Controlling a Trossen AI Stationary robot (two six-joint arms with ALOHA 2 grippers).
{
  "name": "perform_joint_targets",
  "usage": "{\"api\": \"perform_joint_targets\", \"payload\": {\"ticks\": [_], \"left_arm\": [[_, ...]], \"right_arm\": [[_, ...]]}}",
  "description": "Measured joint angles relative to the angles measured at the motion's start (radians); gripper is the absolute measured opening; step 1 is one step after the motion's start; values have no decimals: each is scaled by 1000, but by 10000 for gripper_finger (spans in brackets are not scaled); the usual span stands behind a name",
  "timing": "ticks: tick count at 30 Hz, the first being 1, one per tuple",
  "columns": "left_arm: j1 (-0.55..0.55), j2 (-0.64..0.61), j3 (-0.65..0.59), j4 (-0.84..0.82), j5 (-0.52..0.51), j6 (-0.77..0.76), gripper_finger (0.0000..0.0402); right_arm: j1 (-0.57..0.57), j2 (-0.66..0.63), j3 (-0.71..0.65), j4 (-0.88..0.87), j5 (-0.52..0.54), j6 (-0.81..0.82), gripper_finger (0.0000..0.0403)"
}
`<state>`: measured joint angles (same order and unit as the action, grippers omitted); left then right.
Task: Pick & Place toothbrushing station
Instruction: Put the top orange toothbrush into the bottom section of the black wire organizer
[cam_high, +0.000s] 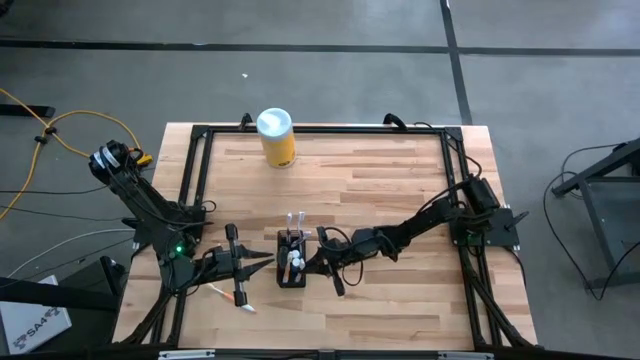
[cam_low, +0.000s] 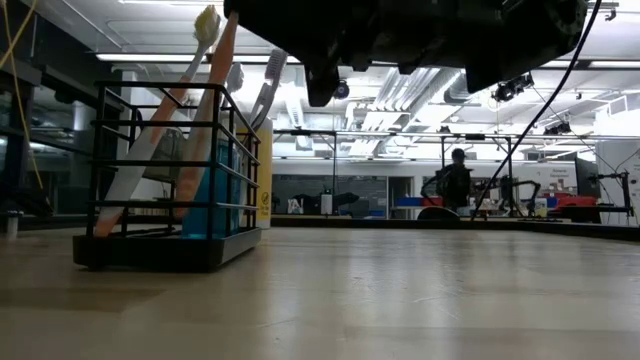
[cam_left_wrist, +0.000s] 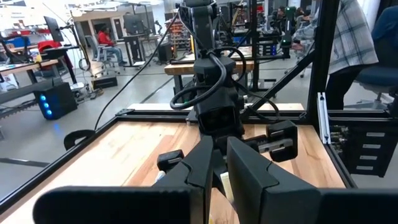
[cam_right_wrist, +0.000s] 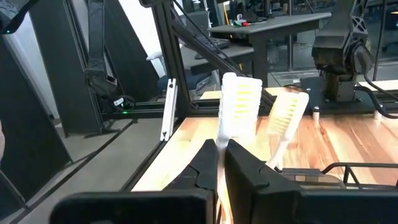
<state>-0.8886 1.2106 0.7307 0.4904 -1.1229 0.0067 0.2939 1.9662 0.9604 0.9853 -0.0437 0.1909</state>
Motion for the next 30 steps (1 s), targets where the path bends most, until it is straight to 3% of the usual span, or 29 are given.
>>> {"api": "perform_joint_targets", "payload": {"ticks": [9,30], "left_arm": [[0,0,0,0,0,-5,42],[0,0,0,0,0,-7,42]], "right_arm": [[0,0,0,-1,19,0,38],[0,0,0,-5,9,-1,36]]}}
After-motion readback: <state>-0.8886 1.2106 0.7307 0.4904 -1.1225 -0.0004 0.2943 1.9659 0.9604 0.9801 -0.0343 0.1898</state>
